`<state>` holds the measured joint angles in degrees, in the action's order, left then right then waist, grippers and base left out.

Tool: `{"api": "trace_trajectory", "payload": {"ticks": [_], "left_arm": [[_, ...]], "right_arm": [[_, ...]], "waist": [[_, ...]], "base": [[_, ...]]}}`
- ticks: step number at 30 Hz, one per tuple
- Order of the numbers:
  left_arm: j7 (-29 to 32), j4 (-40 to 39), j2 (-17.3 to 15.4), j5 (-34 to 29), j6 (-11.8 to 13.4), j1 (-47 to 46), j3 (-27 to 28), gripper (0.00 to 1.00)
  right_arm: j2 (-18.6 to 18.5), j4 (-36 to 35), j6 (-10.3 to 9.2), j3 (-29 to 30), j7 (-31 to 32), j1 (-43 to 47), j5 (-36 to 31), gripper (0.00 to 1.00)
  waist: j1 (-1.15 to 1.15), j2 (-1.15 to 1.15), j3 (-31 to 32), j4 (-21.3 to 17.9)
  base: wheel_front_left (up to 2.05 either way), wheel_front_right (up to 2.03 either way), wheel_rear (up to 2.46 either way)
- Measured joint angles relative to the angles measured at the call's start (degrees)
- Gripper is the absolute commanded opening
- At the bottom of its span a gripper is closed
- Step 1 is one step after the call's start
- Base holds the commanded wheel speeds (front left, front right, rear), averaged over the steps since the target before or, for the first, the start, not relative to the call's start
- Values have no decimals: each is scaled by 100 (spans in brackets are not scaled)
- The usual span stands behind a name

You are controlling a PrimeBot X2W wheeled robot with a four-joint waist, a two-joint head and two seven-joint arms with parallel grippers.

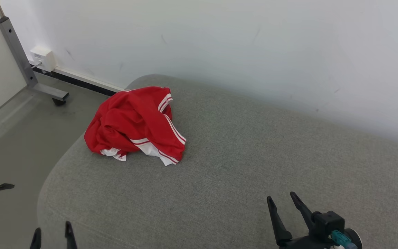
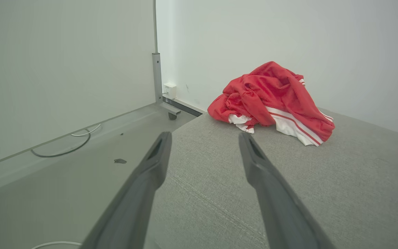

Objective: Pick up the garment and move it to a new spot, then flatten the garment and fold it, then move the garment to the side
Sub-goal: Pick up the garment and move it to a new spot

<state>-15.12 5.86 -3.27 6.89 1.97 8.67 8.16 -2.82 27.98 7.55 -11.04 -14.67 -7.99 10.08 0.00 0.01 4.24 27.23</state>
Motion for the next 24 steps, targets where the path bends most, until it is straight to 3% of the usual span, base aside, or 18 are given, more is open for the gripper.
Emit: {"api": "trace_trajectory", "payload": {"ticks": [5,10,16,24], "left_arm": [[399,232,-87,286,-219,-582,-53,100],[1318,896,-398,751,-635,-1611,-94,100],[2064,1614,-797,1216,-809,-2546,-20,100],[2840,2349,-1241,2075,-862,-3764,380,100]], "right_arm": [[0,-48,0,130,-7,112,-4,100],[-2,-136,0,202,-16,274,-25,100],[3,-381,0,51,90,210,-208,100],[4,-903,0,-132,382,-188,-486,100]], "waist": [[0,0,-39,26],[0,0,-77,43],[-1,0,-165,-21],[0,0,-657,-299]], "base": [[0,0,0],[0,0,0],[0,0,0],[0,0,0]]}}
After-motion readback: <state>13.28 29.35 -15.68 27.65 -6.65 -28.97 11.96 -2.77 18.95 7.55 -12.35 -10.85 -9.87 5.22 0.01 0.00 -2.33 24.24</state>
